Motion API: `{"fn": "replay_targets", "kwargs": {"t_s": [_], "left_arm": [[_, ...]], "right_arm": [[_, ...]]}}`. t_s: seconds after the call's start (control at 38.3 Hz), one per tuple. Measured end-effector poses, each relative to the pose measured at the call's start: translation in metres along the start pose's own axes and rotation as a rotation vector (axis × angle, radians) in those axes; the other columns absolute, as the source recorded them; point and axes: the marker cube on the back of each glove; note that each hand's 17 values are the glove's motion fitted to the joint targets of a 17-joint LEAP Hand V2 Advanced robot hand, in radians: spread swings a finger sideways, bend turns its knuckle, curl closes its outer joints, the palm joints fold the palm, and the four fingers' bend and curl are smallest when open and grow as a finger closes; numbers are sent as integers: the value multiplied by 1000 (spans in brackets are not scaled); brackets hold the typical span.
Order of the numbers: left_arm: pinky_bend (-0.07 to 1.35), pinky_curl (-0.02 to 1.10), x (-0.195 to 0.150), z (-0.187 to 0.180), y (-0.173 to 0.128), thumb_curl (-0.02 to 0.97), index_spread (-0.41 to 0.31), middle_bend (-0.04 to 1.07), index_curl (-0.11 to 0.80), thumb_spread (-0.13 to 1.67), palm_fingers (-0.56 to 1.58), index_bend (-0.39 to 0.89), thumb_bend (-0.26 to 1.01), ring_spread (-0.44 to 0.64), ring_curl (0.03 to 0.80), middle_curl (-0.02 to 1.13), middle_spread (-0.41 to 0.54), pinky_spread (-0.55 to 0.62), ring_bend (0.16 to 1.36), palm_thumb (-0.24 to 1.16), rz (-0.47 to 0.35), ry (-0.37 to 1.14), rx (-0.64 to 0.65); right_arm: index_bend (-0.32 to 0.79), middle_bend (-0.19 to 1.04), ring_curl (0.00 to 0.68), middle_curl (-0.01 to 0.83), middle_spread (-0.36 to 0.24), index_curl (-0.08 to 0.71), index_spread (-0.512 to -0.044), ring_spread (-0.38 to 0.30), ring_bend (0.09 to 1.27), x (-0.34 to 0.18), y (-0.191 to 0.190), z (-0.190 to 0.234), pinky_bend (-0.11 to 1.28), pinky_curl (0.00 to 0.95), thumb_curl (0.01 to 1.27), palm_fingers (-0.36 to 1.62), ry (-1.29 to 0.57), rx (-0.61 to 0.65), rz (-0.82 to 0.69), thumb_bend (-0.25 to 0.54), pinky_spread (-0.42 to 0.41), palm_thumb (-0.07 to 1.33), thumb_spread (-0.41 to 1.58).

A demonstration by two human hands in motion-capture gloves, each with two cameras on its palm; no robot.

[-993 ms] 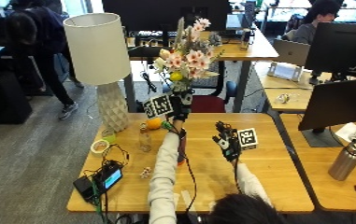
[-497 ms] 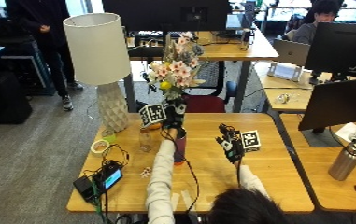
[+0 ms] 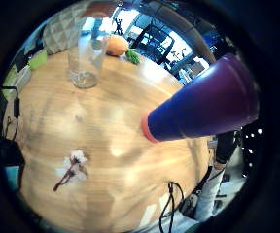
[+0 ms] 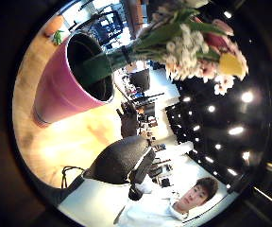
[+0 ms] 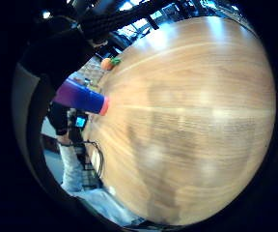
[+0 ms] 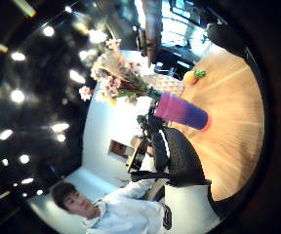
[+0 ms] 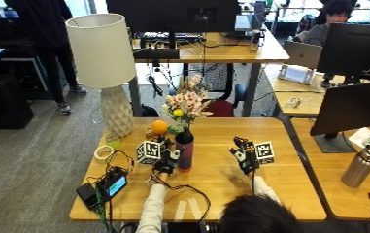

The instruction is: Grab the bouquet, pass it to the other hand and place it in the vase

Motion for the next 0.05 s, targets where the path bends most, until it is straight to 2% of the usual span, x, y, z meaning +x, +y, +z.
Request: {"fn": "replay_targets", "kwargs": {"t_s": [0.05], "left_arm": [[493,335,1,-1,0,461,191,252,295,739,-74,77,-52,304,339,332,291,372,656,107,-24,-39,-11]], "right_arm": [[138,236,318,388,-148,281,-339,6,341,6,1,-2,459,328,407,609,-8,-11,-6,-22,287,605,1052]]}}
